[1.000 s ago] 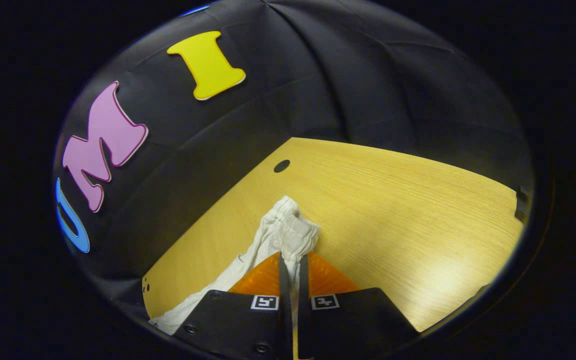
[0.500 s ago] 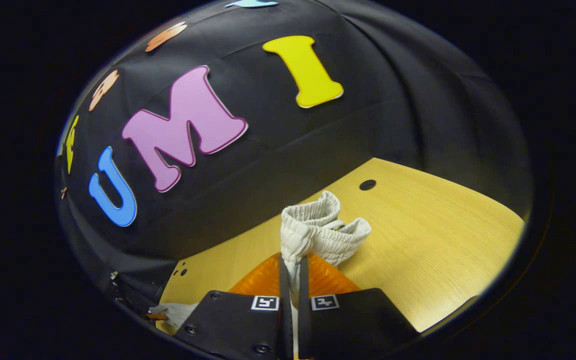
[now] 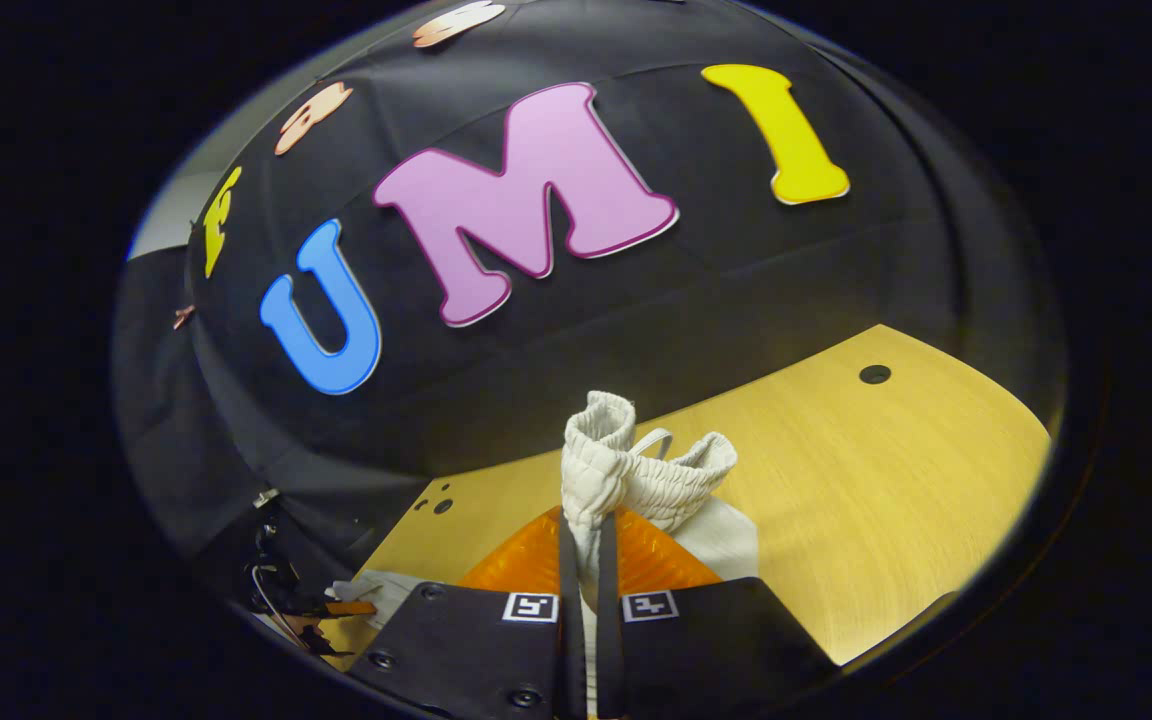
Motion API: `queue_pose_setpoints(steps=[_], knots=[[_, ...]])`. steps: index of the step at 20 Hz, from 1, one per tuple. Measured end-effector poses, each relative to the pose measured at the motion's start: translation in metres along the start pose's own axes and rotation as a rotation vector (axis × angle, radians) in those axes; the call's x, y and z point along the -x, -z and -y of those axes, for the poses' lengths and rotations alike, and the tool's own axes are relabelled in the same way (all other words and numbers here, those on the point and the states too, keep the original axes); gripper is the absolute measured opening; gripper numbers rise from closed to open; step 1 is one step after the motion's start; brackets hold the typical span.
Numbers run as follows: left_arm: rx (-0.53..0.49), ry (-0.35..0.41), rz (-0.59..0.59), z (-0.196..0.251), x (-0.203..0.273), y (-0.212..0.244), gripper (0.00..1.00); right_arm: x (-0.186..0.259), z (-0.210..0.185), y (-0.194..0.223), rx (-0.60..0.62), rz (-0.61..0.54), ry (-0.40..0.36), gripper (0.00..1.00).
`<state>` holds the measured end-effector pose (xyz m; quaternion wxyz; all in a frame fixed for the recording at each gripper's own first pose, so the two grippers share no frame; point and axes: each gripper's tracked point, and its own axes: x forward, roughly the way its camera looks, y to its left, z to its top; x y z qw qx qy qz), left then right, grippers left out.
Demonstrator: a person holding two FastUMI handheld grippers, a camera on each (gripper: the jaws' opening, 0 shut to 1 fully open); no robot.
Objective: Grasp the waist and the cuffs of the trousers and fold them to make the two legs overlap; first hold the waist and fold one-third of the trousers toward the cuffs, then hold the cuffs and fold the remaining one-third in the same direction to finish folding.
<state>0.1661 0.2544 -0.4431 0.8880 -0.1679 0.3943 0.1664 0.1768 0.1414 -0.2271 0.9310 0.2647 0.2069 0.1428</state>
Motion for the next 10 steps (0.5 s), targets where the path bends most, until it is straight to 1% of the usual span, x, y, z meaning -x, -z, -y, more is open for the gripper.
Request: queue_pose_setpoints(steps=[4, 10], knots=[[0.0, 0.004, 0.004, 0.0, -0.001, 0.0, 0.08, -0.016, -0.041, 0.046, 0.106, -0.091, -0.062, 0.08], [0.013, 0.008, 0.013, 0.001, -0.001, -0.001, 0.08, -0.032, -0.084, 0.114, 0.227, -0.23, -0.147, 0.08]])
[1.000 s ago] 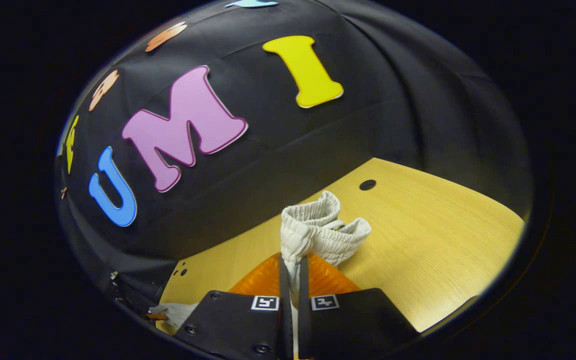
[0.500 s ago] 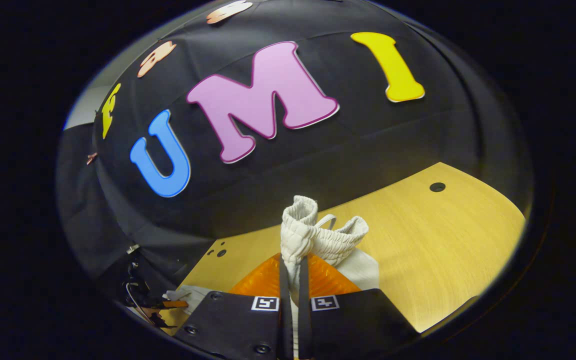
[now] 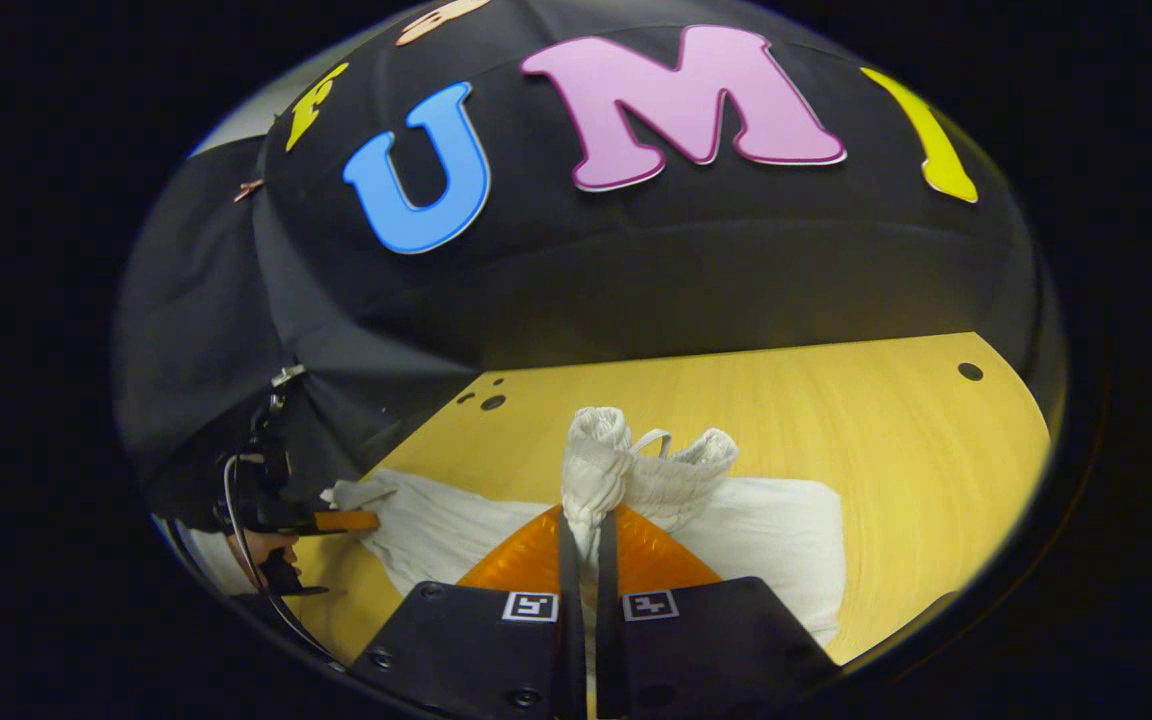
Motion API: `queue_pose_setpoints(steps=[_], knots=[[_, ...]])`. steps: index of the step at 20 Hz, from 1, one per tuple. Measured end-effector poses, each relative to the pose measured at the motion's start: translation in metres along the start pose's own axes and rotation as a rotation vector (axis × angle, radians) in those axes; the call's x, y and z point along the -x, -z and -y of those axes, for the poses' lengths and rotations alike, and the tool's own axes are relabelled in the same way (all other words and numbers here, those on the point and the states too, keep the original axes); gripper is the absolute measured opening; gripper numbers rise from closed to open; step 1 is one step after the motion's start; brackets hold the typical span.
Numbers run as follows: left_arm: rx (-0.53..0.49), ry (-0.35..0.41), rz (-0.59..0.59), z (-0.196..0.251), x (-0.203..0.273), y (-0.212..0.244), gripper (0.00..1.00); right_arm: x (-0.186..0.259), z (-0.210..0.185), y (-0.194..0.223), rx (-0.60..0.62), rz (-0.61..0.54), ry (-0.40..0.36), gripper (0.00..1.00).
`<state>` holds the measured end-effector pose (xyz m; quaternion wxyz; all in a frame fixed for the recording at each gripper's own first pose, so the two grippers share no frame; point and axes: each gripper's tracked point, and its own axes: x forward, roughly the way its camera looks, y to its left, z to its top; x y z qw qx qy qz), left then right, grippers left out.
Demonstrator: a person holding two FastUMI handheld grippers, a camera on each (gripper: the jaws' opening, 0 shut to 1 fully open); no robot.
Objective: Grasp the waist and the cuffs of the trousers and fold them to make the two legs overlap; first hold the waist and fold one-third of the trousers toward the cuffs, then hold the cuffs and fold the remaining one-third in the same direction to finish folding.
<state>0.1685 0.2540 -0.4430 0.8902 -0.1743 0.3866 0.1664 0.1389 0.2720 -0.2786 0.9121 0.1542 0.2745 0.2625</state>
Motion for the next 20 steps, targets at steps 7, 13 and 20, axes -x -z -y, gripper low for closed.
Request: queue_pose_setpoints(steps=[7, 13, 20], knots=[[0.021, 0.002, 0.009, 0.001, -0.002, -0.001, 0.08, -0.027, -0.04, 0.107, -0.002, -0.3, -0.112, 0.21], [0.029, 0.011, 0.032, 0.002, -0.001, -0.005, 0.07, -0.021, -0.053, 0.098, -0.203, -0.286, -0.133, 0.57], [0.001, 0.028, 0.139, 0.013, 0.021, -0.031, 0.08, 0.002, -0.001, 0.094, -0.248, -0.24, -0.006, 0.88]])
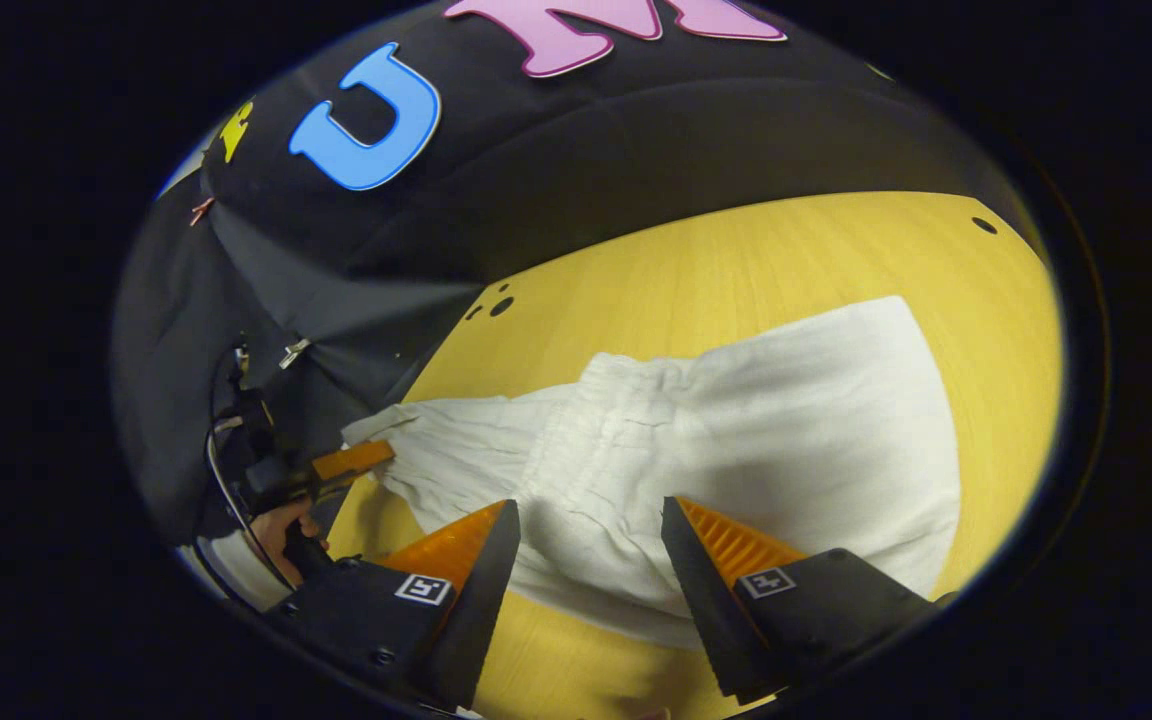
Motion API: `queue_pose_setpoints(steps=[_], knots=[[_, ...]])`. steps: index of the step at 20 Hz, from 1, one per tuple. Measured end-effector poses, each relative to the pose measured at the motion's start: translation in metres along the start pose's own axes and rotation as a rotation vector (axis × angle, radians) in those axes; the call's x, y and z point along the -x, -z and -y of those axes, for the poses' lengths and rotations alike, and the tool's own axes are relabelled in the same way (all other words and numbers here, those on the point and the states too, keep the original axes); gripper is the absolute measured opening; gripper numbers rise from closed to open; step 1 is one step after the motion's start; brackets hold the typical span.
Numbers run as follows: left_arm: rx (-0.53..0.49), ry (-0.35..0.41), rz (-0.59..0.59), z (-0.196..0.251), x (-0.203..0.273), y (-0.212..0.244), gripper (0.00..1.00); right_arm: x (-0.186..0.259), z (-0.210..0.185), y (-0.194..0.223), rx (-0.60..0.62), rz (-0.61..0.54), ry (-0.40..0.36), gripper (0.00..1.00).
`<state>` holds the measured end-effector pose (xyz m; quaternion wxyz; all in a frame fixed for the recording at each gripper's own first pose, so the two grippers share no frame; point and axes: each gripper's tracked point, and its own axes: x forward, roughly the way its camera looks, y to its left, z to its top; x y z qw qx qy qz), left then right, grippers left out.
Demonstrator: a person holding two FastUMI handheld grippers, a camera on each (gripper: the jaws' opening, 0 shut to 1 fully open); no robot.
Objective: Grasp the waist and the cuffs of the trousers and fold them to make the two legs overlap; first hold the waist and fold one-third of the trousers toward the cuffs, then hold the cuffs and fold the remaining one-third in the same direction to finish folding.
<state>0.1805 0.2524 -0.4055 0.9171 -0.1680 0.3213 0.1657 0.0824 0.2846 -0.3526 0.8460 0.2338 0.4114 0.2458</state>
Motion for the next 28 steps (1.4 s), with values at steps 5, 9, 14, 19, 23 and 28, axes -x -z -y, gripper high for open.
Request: queue_pose_setpoints(steps=[5, 9, 14, 19, 23, 28], knots=[[-0.079, 0.051, 0.123, 0.041, 0.015, -0.04, 0.07, 0.017, 0.038, -0.003, -0.009, 0.019, 0.11, 0.88], [-0.148, 0.125, 0.205, 0.088, 0.032, -0.069, 0.08, 0.03, 0.059, -0.005, -0.004, 0.025, 0.165, 0.88], [-0.245, 0.236, 0.266, 0.156, 0.062, -0.074, 0.07, 0.051, 0.086, -0.011, -0.018, 0.044, 0.229, 0.88], [-0.368, 0.342, 0.283, 0.224, 0.081, -0.054, 0.07, 0.078, 0.121, -0.022, -0.072, 0.085, 0.277, 0.88], [-0.453, 0.414, 0.278, 0.272, 0.094, -0.029, 0.07, 0.1, 0.153, -0.026, -0.109, 0.115, 0.323, 0.88], [-0.534, 0.47, 0.244, 0.312, 0.103, 0.01, 0.07, 0.125, 0.183, -0.024, -0.146, 0.134, 0.356, 0.88]])
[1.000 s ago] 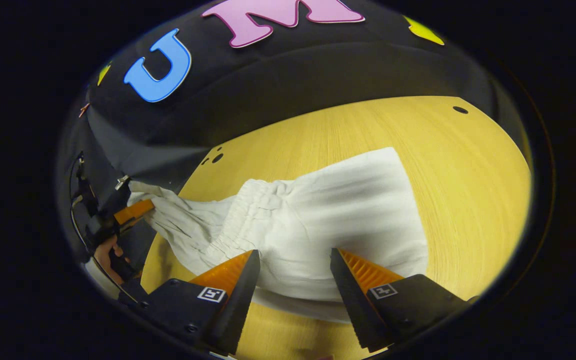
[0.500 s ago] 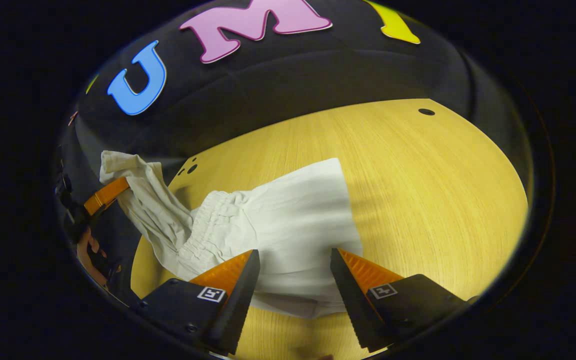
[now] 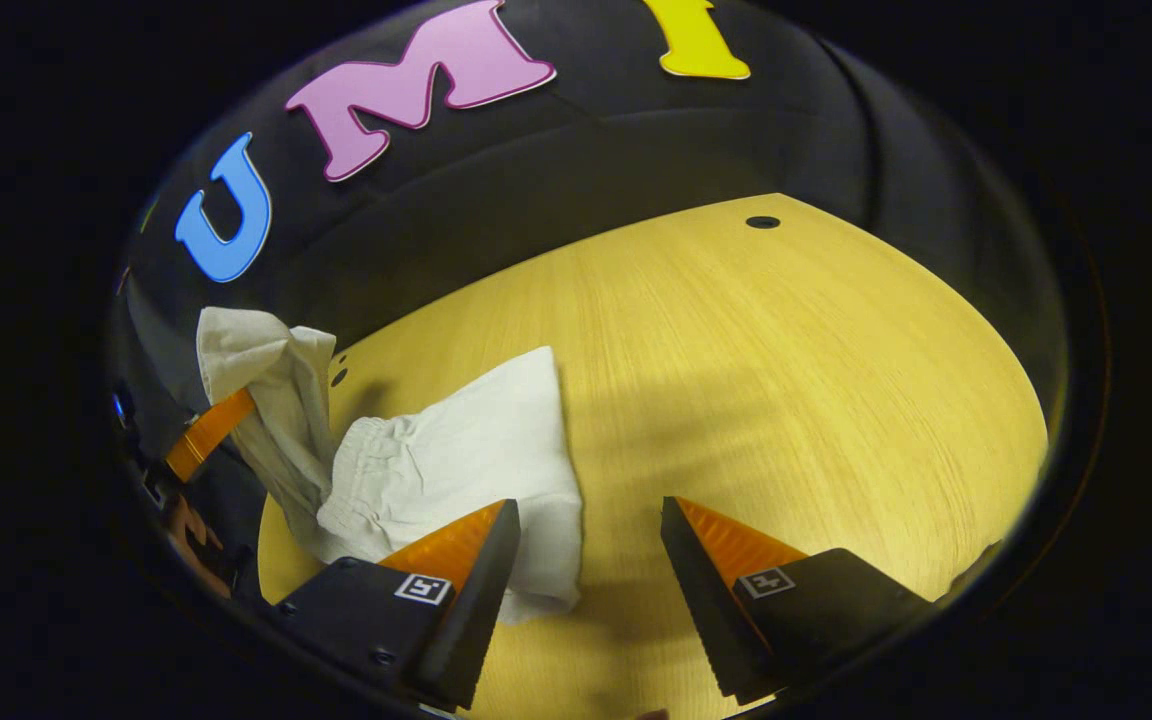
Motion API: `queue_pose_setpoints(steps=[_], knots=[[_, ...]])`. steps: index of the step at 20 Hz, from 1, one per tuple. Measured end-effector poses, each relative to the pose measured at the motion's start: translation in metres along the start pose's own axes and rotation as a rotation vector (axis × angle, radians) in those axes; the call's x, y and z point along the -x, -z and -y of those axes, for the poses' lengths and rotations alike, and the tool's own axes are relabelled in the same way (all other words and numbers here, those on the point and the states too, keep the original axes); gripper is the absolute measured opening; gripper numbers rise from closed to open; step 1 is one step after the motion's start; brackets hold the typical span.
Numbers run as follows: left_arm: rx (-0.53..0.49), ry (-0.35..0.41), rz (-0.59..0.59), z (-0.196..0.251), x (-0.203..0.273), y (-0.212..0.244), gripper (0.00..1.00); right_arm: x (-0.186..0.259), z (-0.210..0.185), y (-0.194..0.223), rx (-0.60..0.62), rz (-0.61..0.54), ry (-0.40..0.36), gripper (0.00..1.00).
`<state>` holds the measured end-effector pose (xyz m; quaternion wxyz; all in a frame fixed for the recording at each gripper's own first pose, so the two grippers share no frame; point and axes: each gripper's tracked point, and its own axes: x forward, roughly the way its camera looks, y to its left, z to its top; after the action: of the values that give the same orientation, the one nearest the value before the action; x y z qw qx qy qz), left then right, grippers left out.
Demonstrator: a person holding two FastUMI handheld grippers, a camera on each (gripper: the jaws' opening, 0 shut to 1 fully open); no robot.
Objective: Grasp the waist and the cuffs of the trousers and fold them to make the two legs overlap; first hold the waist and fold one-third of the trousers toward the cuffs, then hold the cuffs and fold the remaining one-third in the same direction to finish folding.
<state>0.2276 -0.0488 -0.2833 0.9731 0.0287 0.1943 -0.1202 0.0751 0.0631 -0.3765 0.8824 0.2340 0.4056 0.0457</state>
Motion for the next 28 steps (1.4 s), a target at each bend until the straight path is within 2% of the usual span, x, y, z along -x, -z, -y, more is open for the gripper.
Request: queue_pose_setpoints(steps=[3, 7, 11, 13, 14, 15, 17, 18, 20, 23, 28], knots=[[-0.06, 0.032, -0.025, 0.034, -0.008, 0.013, 0.07, 0.006, 0.018, -0.002, -0.021, 0.005, 0.016, 0.88], [-0.135, 0.093, -0.112, 0.08, -0.012, 0.057, 0.07, 0.009, 0.032, -0.004, -0.028, 0.007, 0.025, 0.88], [-0.165, 0.11, -0.217, 0.096, -0.014, 0.102, 0.09, 0.011, 0.041, -0.011, -0.032, 0.011, 0.025, 0.88], [-0.152, 0.114, -0.259, 0.1, -0.011, 0.118, 0.16, 0.012, 0.044, -0.015, -0.036, 0.013, 0.025, 0.88], [-0.146, 0.116, -0.264, 0.101, -0.01, 0.12, 0.3, 0.013, 0.044, -0.016, -0.039, 0.014, 0.023, 0.88], [-0.138, 0.122, -0.264, 0.105, -0.009, 0.121, 0.3, 0.014, 0.045, -0.017, -0.038, 0.012, 0.021, 0.88], [-0.135, 0.129, -0.245, 0.113, -0.006, 0.116, 0.56, 0.014, 0.046, -0.02, -0.033, 0.01, 0.018, 0.88], [-0.142, 0.135, -0.232, 0.118, -0.001, 0.111, 0.75, 0.016, 0.046, -0.022, -0.032, 0.009, 0.014, 0.88], [-0.133, 0.149, -0.213, 0.126, 0.007, 0.1, 0.99, 0.019, 0.044, -0.025, -0.035, 0.009, 0.003, 0.88], [-0.068, 0.147, -0.192, 0.132, 0.024, 0.078, 0.98, 0.027, 0.043, -0.03, -0.019, 0.012, -0.009, 0.88], [0.031, 0.08, -0.168, 0.118, 0.057, 0.044, 0.98, 0.05, 0.038, -0.044, 0.037, 0.067, -0.001, 0.88]])
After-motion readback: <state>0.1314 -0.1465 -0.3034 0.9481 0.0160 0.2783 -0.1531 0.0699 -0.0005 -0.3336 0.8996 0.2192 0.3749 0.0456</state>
